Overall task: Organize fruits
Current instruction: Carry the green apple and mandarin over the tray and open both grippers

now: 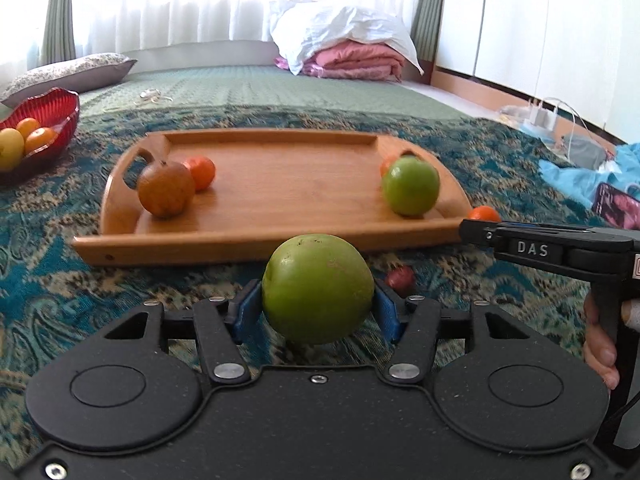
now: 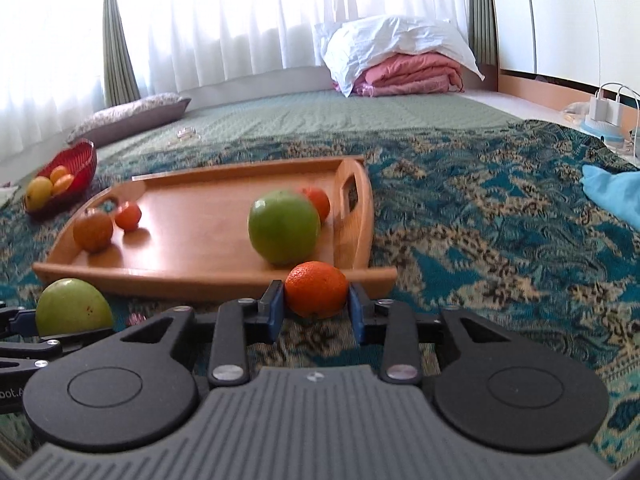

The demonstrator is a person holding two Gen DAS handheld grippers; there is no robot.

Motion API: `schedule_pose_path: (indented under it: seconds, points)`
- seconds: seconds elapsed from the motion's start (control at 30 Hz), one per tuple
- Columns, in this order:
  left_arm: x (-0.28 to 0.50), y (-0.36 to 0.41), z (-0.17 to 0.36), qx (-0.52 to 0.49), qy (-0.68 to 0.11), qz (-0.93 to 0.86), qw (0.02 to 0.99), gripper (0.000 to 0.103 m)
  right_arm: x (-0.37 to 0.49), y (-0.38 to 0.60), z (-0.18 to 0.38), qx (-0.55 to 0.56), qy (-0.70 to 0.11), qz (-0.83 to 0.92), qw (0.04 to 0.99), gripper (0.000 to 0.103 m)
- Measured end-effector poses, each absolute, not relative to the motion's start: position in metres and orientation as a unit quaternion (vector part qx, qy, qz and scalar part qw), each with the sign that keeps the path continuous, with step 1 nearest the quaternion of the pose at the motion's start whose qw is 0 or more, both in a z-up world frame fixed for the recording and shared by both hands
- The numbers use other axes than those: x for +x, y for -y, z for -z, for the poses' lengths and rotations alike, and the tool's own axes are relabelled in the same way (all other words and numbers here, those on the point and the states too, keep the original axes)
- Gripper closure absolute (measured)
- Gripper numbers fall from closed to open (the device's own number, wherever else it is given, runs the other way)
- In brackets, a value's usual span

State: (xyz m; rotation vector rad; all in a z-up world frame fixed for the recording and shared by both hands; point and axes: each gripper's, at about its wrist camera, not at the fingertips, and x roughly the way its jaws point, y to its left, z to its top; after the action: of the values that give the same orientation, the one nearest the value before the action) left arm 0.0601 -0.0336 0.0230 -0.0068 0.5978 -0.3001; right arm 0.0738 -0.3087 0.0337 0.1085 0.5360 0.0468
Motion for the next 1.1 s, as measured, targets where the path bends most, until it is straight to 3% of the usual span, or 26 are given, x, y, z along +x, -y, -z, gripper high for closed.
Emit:
schedule_pose_path:
  seconds: [0.63, 1.1]
  points:
    - [0.149, -0.012, -0.1, -0.025, -0.229, 0.098, 0.968, 0.047, 0.149, 0.3, -0.087, 0.036, -0.232, -0.028, 0.972, 0.065]
    - [0.255, -0.04, -0.077, -0.044, -0.299, 0.077, 0.95, 0.047, 0.228, 0.321, -0.073, 0.097, -0.296, -0.02, 0.95, 0.066]
